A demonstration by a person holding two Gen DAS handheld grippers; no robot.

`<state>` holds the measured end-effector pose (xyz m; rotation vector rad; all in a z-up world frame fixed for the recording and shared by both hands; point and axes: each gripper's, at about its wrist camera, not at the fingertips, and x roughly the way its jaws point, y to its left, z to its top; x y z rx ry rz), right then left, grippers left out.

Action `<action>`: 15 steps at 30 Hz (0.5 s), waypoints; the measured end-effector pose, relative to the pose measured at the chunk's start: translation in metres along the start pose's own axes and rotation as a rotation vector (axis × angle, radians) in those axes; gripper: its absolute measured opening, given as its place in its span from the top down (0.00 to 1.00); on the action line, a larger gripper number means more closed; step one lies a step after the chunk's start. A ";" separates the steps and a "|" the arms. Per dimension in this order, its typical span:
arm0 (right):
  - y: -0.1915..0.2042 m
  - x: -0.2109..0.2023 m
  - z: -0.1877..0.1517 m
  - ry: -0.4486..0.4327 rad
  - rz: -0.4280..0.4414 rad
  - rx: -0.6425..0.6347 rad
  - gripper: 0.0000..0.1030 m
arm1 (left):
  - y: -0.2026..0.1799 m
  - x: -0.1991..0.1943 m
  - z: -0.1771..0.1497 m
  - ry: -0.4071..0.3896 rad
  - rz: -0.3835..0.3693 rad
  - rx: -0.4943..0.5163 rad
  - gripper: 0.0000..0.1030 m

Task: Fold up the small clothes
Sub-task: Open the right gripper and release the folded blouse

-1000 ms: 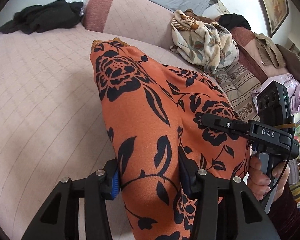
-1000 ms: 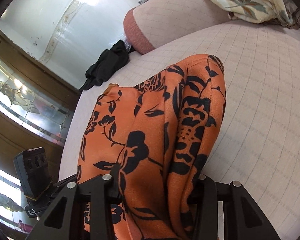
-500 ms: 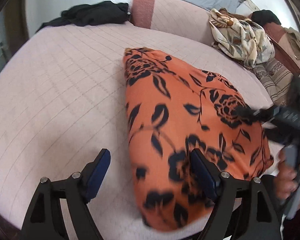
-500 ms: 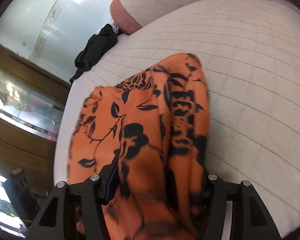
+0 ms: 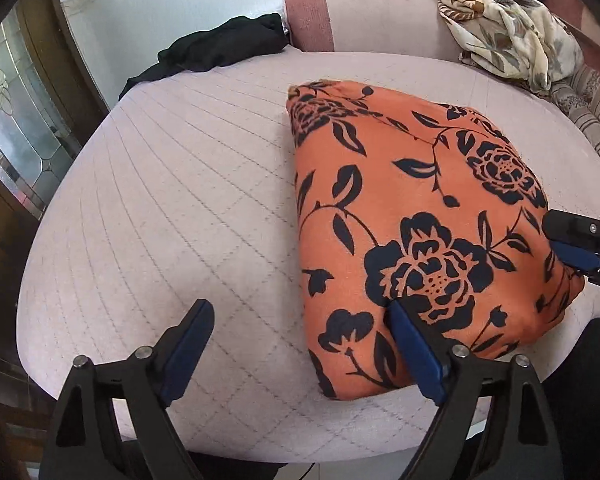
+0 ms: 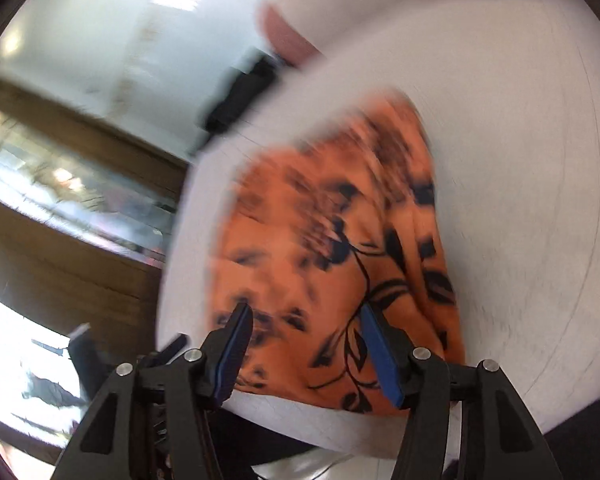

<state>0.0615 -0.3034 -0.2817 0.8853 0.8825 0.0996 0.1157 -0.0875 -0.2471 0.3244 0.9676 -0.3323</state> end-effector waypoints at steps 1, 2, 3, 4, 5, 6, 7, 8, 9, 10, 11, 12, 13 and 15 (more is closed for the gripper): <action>-0.007 0.000 -0.001 -0.031 -0.022 0.000 0.42 | -0.002 0.000 0.002 0.008 0.010 0.006 0.13; -0.009 -0.001 0.000 -0.026 -0.021 -0.003 0.42 | -0.005 -0.002 0.005 0.018 0.027 0.020 0.13; -0.011 -0.002 0.002 -0.007 -0.013 0.005 0.42 | -0.008 -0.005 0.008 0.024 0.041 0.033 0.13; -0.013 -0.008 0.005 0.008 0.000 0.028 0.42 | -0.011 -0.011 0.013 0.021 0.052 0.043 0.13; -0.014 -0.014 0.007 0.007 0.015 0.044 0.42 | -0.013 -0.019 0.016 0.004 0.055 0.048 0.13; -0.014 -0.023 0.009 -0.005 0.027 0.048 0.42 | -0.013 -0.031 0.019 -0.016 0.056 0.048 0.13; -0.013 -0.037 0.011 -0.034 0.028 0.033 0.42 | -0.015 -0.041 0.023 -0.039 0.060 0.049 0.13; -0.011 -0.049 0.010 -0.060 0.020 0.013 0.42 | -0.018 -0.052 0.028 -0.063 0.072 0.051 0.13; -0.005 -0.060 0.010 -0.089 0.012 -0.012 0.42 | -0.021 -0.065 0.032 -0.093 0.086 0.053 0.13; 0.001 -0.075 0.010 -0.128 -0.005 -0.047 0.42 | -0.022 -0.076 0.036 -0.119 0.096 0.053 0.13; 0.007 -0.086 0.009 -0.160 -0.023 -0.080 0.42 | -0.021 -0.090 0.038 -0.153 0.104 0.051 0.13; 0.013 -0.096 0.007 -0.189 -0.040 -0.112 0.42 | -0.022 -0.101 0.041 -0.183 0.107 0.047 0.13; 0.023 -0.111 0.005 -0.228 -0.068 -0.153 0.40 | -0.021 -0.116 0.044 -0.220 0.113 0.039 0.12; 0.040 -0.134 0.000 -0.294 -0.126 -0.218 0.37 | -0.018 -0.134 0.048 -0.269 0.124 0.025 0.12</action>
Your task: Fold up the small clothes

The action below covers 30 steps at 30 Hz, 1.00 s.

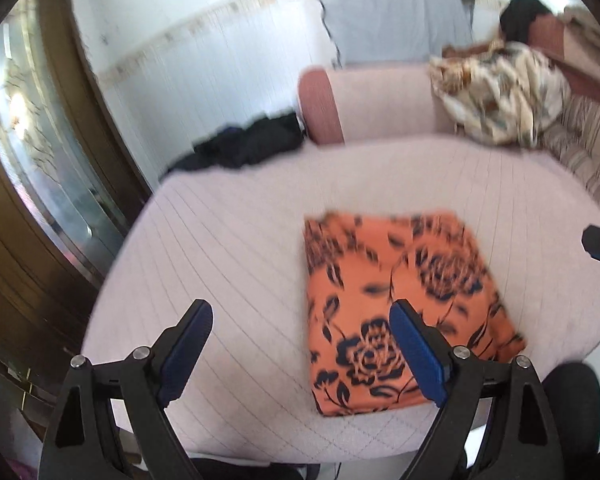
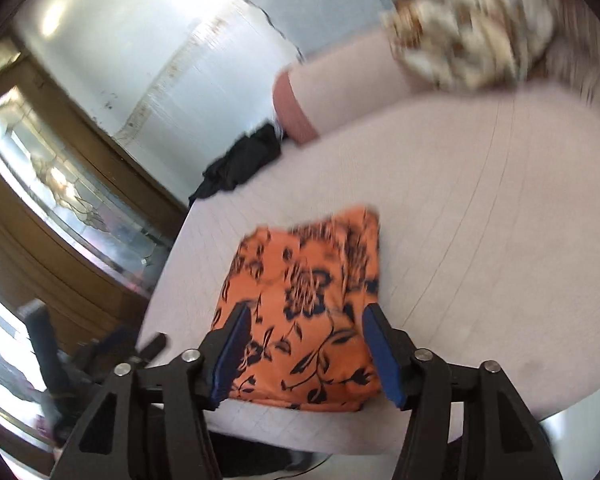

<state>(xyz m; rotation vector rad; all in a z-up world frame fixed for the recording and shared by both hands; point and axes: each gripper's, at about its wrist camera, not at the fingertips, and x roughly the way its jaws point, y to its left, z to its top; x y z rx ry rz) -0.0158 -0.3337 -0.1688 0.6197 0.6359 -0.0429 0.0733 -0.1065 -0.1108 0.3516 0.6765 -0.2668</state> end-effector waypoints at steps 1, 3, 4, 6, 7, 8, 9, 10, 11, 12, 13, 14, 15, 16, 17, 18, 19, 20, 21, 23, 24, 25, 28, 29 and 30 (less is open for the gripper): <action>0.006 -0.013 0.001 -0.031 -0.029 -0.037 0.37 | 0.004 -0.009 0.003 -0.028 0.008 -0.011 0.11; 0.022 -0.029 0.004 -0.078 -0.078 -0.096 0.35 | 0.014 -0.025 0.005 -0.070 0.029 -0.037 0.08; 0.030 -0.037 0.005 -0.103 -0.101 -0.120 0.35 | 0.019 -0.032 0.006 -0.088 0.039 -0.055 0.07; 0.038 -0.048 0.007 -0.127 -0.117 -0.139 0.35 | 0.028 -0.042 0.006 -0.120 0.052 -0.090 0.07; 0.046 -0.049 0.006 -0.138 -0.126 -0.151 0.35 | 0.032 -0.046 0.005 -0.128 0.053 -0.107 0.05; 0.052 -0.050 0.004 -0.146 -0.136 -0.164 0.35 | 0.036 -0.049 0.005 -0.130 0.053 -0.123 0.05; 0.058 -0.052 0.003 -0.153 -0.149 -0.183 0.35 | 0.040 -0.053 0.005 -0.134 0.056 -0.134 0.05; 0.068 -0.051 0.000 -0.158 -0.166 -0.215 0.35 | 0.043 -0.056 0.005 -0.142 0.066 -0.146 0.05; 0.075 -0.051 -0.003 -0.161 -0.178 -0.241 0.35 | 0.047 -0.060 0.005 -0.155 0.079 -0.158 0.05; 0.084 -0.050 -0.007 -0.164 -0.189 -0.274 0.35 | 0.050 -0.065 0.005 -0.165 0.087 -0.168 0.04; 0.091 -0.048 -0.010 -0.169 -0.195 -0.301 0.35 | 0.053 -0.069 0.005 -0.174 0.091 -0.179 0.04; 0.096 -0.048 -0.012 -0.174 -0.199 -0.319 0.35 | 0.057 -0.072 0.005 -0.179 0.091 -0.188 0.04; 0.101 -0.050 -0.014 -0.181 -0.201 -0.331 0.35 | 0.059 -0.075 0.004 -0.184 0.093 -0.196 0.04; 0.106 -0.051 -0.016 -0.188 -0.207 -0.339 0.35 | 0.063 -0.079 0.004 -0.193 0.101 -0.208 0.04; 0.110 -0.052 -0.017 -0.193 -0.215 -0.344 0.35 | 0.066 -0.081 0.003 -0.200 0.109 -0.216 0.04; 0.112 -0.053 -0.018 -0.196 -0.221 -0.346 0.35 | 0.068 -0.083 0.002 -0.206 0.115 -0.223 0.03; 0.114 -0.054 -0.019 -0.200 -0.225 -0.349 0.35 | 0.071 -0.084 0.001 -0.211 0.125 -0.234 0.02; 0.116 -0.056 -0.020 -0.204 -0.227 -0.352 0.35 | 0.075 -0.085 0.001 -0.213 0.134 -0.247 0.02; 0.116 -0.056 -0.021 -0.204 -0.227 -0.355 0.35 | 0.078 -0.086 0.000 -0.214 0.140 -0.264 0.00; 0.117 -0.056 -0.023 -0.196 -0.224 -0.352 0.35 | 0.086 -0.089 -0.002 -0.217 0.144 -0.294 0.00; 0.118 -0.055 -0.025 -0.193 -0.221 -0.352 0.35 | 0.088 -0.090 -0.003 -0.219 0.151 -0.303 0.00; 0.119 -0.054 -0.026 -0.189 -0.223 -0.357 0.35 | 0.090 -0.090 -0.004 -0.222 0.161 -0.311 0.00; 0.123 -0.053 -0.031 -0.187 -0.244 -0.369 0.35 | 0.095 -0.093 -0.007 -0.234 0.213 -0.320 0.00; 0.124 -0.053 -0.033 -0.186 -0.245 -0.364 0.35 | 0.095 -0.094 -0.008 -0.234 0.226 -0.319 0.00; 0.124 -0.053 -0.034 -0.184 -0.244 -0.357 0.35 | 0.096 -0.093 -0.009 -0.231 0.231 -0.318 0.00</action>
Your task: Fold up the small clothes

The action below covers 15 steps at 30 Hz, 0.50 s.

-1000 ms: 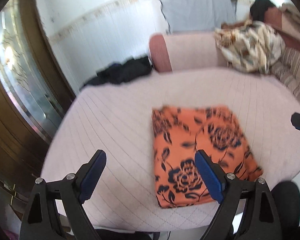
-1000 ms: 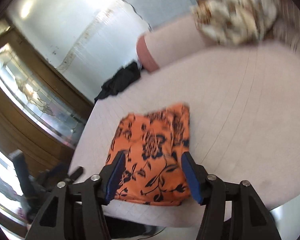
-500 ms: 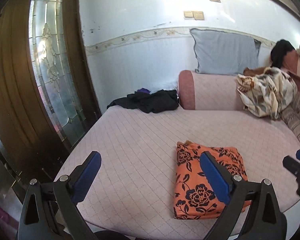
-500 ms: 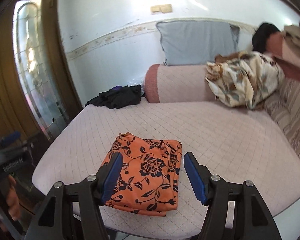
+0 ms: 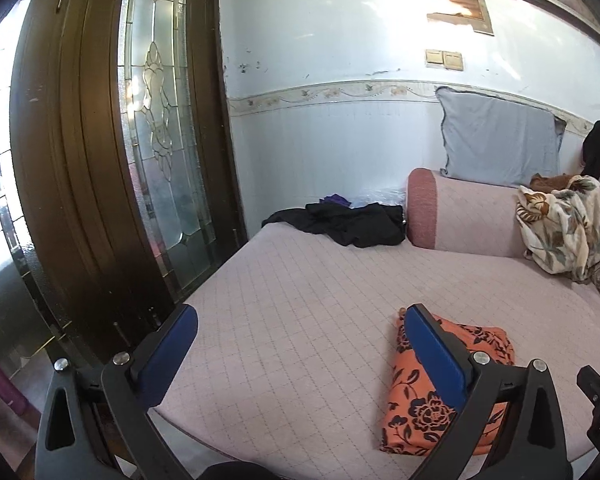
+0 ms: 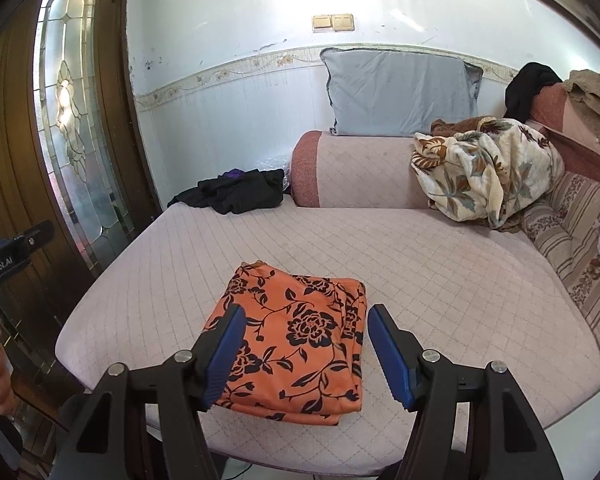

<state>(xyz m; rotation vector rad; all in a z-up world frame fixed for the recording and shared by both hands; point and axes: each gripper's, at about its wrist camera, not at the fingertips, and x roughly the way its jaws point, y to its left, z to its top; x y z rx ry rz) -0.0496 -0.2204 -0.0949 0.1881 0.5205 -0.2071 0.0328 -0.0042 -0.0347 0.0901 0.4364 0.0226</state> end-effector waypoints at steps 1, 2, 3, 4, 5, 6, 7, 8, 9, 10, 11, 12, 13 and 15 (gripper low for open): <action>0.002 0.000 -0.001 0.005 0.004 0.007 0.35 | 0.001 0.000 0.000 0.005 0.002 0.001 0.00; 0.003 -0.001 -0.002 0.009 0.005 0.009 0.35 | 0.002 -0.001 -0.001 0.010 0.002 0.002 0.00; 0.004 -0.001 -0.003 0.012 0.003 0.009 0.35 | 0.002 -0.001 -0.002 0.013 0.002 0.003 0.00; 0.006 -0.002 -0.003 0.012 -0.003 0.006 0.35 | 0.002 -0.002 -0.002 0.014 0.003 0.003 0.00; 0.007 -0.003 -0.004 0.011 -0.006 0.004 0.35 | 0.002 -0.004 -0.003 0.015 0.002 0.003 0.00; 0.009 -0.005 -0.004 0.007 -0.006 0.003 0.35 | 0.002 -0.005 -0.002 0.014 0.001 0.004 0.00; 0.009 -0.007 -0.003 0.003 -0.007 0.003 0.35 | 0.002 -0.006 -0.002 0.014 0.001 0.005 0.00; 0.010 -0.009 -0.003 -0.001 -0.008 0.001 0.35 | 0.002 -0.008 -0.002 0.015 0.000 0.004 0.00; 0.010 -0.011 -0.002 -0.007 -0.012 -0.001 0.35 | 0.003 -0.009 -0.002 0.017 -0.003 0.002 0.00; 0.010 -0.013 -0.001 -0.013 -0.016 -0.004 0.35 | 0.003 -0.011 -0.001 0.017 -0.009 0.000 0.00; 0.010 -0.016 -0.001 -0.018 -0.018 -0.008 0.35 | 0.003 -0.013 0.000 0.016 -0.013 0.000 0.00; 0.010 -0.017 0.000 -0.022 -0.019 -0.010 0.35 | 0.003 -0.015 0.001 0.012 -0.014 0.002 0.00; 0.010 -0.019 0.000 -0.025 -0.021 -0.010 0.35 | 0.004 -0.018 0.002 0.007 -0.015 0.004 0.00; 0.008 -0.022 0.000 -0.030 -0.022 -0.007 0.35 | 0.004 -0.021 0.002 0.000 -0.015 0.010 0.00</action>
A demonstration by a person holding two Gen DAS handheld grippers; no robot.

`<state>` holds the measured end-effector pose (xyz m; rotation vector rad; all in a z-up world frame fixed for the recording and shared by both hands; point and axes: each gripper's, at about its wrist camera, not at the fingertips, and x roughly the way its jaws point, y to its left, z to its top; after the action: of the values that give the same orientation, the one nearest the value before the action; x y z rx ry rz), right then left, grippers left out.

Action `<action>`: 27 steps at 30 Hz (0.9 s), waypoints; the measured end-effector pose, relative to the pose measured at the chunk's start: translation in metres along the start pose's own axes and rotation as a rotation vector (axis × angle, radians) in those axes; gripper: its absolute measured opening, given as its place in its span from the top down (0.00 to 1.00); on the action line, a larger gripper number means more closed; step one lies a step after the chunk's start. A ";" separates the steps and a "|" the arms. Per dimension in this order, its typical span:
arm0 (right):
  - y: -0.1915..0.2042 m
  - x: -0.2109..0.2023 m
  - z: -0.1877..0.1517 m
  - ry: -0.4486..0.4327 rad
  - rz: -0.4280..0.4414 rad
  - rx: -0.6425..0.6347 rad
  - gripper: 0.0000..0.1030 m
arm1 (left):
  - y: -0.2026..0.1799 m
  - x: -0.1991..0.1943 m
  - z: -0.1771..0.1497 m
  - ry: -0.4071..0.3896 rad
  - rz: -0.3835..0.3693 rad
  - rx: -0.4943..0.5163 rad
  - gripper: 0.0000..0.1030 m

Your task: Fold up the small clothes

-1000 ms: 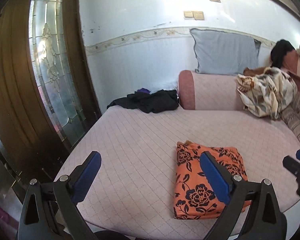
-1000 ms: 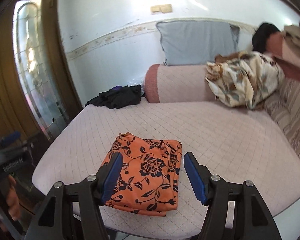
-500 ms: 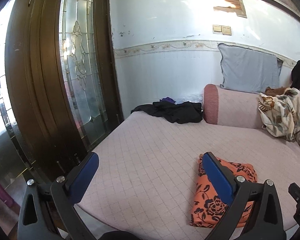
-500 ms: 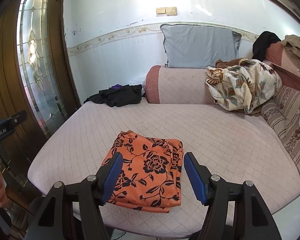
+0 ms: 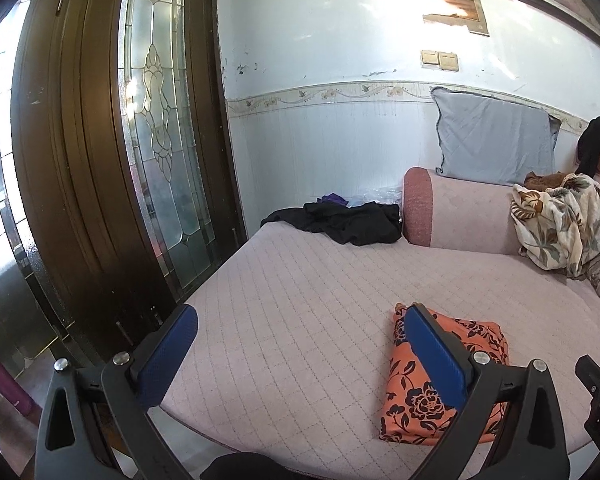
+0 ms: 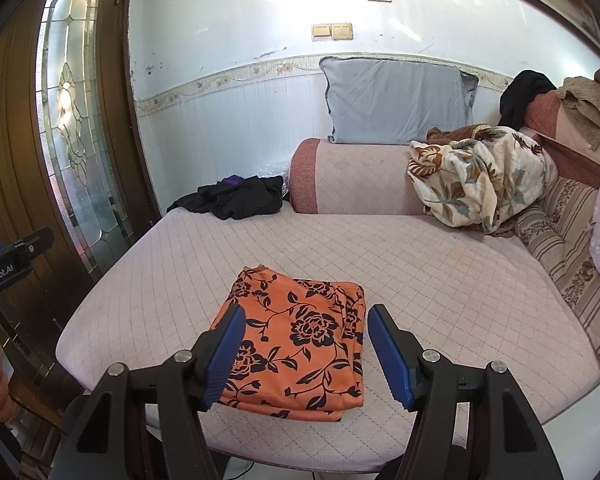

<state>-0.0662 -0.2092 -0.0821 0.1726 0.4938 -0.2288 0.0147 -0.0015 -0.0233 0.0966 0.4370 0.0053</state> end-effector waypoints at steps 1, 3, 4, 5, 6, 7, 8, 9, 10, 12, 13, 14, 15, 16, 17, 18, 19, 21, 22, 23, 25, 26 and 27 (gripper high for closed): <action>-0.001 -0.002 0.000 -0.003 -0.001 0.004 0.35 | 0.000 -0.002 0.001 -0.004 0.002 0.004 0.00; -0.002 -0.005 0.000 -0.007 -0.002 0.010 0.35 | 0.001 -0.006 0.002 -0.012 0.006 0.007 0.00; -0.002 -0.007 0.000 -0.009 -0.002 0.010 0.35 | 0.001 -0.008 0.003 -0.014 0.007 0.006 0.00; -0.002 -0.009 0.001 -0.013 -0.004 0.009 0.35 | 0.002 -0.010 0.003 -0.017 0.007 0.004 0.00; -0.002 -0.012 0.001 -0.017 -0.007 0.007 0.35 | 0.003 -0.012 0.004 -0.019 0.008 0.001 0.00; -0.002 -0.014 0.001 -0.020 -0.010 0.006 0.35 | 0.004 -0.013 0.004 -0.016 0.007 0.000 0.00; -0.002 -0.015 0.001 -0.021 -0.012 0.002 0.35 | 0.005 -0.013 0.005 -0.013 0.003 0.000 0.00; -0.001 -0.017 0.000 -0.023 -0.015 -0.002 0.35 | 0.005 -0.015 0.005 -0.012 -0.003 0.001 0.00; -0.001 -0.019 0.000 -0.026 -0.017 -0.005 0.35 | 0.005 -0.017 0.006 -0.012 -0.006 0.000 0.00; -0.002 -0.021 0.000 -0.027 -0.021 -0.006 0.35 | 0.006 -0.020 0.007 -0.019 -0.007 -0.002 0.00; -0.003 -0.022 0.000 -0.026 -0.021 -0.003 0.35 | 0.006 -0.021 0.007 -0.022 -0.007 -0.001 0.00; -0.003 -0.023 0.000 -0.027 -0.022 0.001 0.35 | 0.006 -0.023 0.007 -0.026 -0.007 0.000 0.00; -0.003 -0.024 0.000 -0.029 -0.023 0.003 0.35 | 0.007 -0.024 0.007 -0.029 -0.006 0.002 0.00; -0.003 -0.025 0.000 -0.030 -0.024 0.005 0.35 | 0.007 -0.026 0.008 -0.032 -0.005 0.004 0.00; -0.004 -0.026 0.000 -0.031 -0.025 0.006 0.35 | 0.007 -0.027 0.008 -0.033 -0.006 0.004 0.00; -0.003 -0.027 0.000 -0.032 -0.026 0.006 0.35 | 0.007 -0.028 0.008 -0.034 -0.010 0.005 0.00; -0.003 -0.028 0.000 -0.035 -0.027 0.006 0.35 | 0.007 -0.029 0.008 -0.035 -0.012 0.006 0.00; -0.003 -0.030 0.000 -0.038 -0.026 0.005 0.35 | 0.007 -0.031 0.009 -0.041 -0.011 0.007 0.00; -0.002 -0.030 0.000 -0.039 -0.025 0.005 0.35 | 0.008 -0.033 0.009 -0.045 -0.011 0.007 0.00; -0.002 -0.031 0.000 -0.041 -0.024 0.004 0.35 | 0.008 -0.034 0.009 -0.048 -0.012 0.006 0.00; -0.001 -0.033 0.000 -0.047 -0.027 0.006 0.35 | 0.009 -0.036 0.009 -0.050 -0.015 0.002 0.00; -0.001 -0.034 0.001 -0.049 -0.027 0.005 0.35 | 0.009 -0.036 0.010 -0.050 -0.017 0.001 0.00; -0.001 -0.034 0.001 -0.049 -0.026 0.004 0.35 | 0.010 -0.037 0.010 -0.050 -0.019 0.001 0.00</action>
<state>-0.0957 -0.2046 -0.0648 0.1644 0.4474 -0.2590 -0.0145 0.0064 0.0018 0.0935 0.3883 -0.0159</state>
